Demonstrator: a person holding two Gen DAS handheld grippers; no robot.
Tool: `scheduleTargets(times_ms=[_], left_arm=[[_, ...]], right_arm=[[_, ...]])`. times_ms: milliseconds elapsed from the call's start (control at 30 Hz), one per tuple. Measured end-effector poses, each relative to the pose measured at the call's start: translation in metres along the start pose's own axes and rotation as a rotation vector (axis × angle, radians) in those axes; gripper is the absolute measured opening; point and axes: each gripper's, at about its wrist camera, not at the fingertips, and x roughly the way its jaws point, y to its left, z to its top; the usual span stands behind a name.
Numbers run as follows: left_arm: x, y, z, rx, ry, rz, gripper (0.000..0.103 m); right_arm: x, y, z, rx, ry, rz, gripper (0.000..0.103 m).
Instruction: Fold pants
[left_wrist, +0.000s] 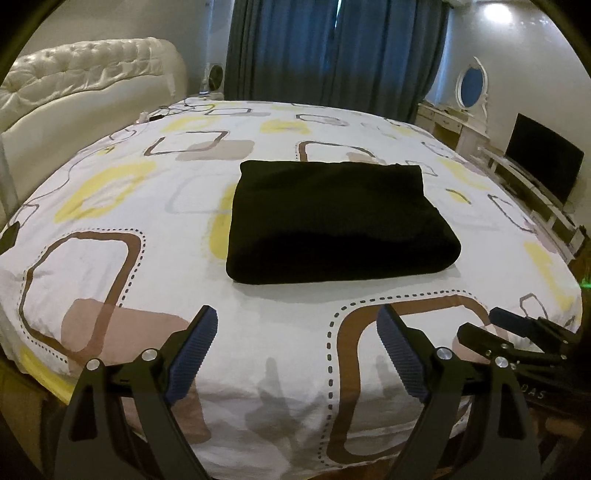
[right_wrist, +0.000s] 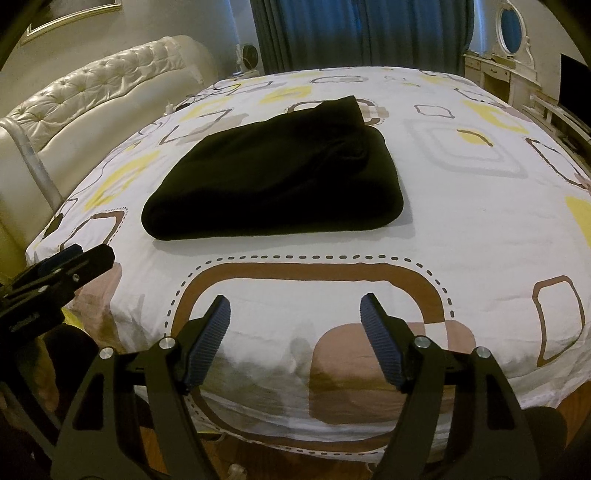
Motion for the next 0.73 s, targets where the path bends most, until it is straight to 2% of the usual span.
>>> scheduleTargets(times_ms=[167, 300, 433, 633, 733], left_arm=[[0.002, -0.001, 0.000, 0.005, 0.002, 0.018, 0.087], [-0.003, -0.004, -0.001, -0.005, -0.042, 0.116, 0.087], [0.001, -0.003, 0.002, 0.009, -0.035, 0.109, 0.087], [0.000, 0.007, 0.005, -0.053, -0.007, 0.054, 0.087], [-0.002, 0.006, 0.005, -0.031, -0.031, 0.091, 0.087]], right_arm=[[0.000, 0.000, 0.000, 0.002, 0.004, 0.001, 0.073], [0.000, 0.001, -0.001, -0.002, 0.009, 0.001, 0.073], [-0.001, 0.000, 0.000, -0.001, 0.006, 0.000, 0.073], [-0.002, -0.009, 0.002, 0.017, -0.003, -0.005, 0.073], [-0.005, -0.020, 0.004, 0.033, -0.011, -0.018, 0.074]])
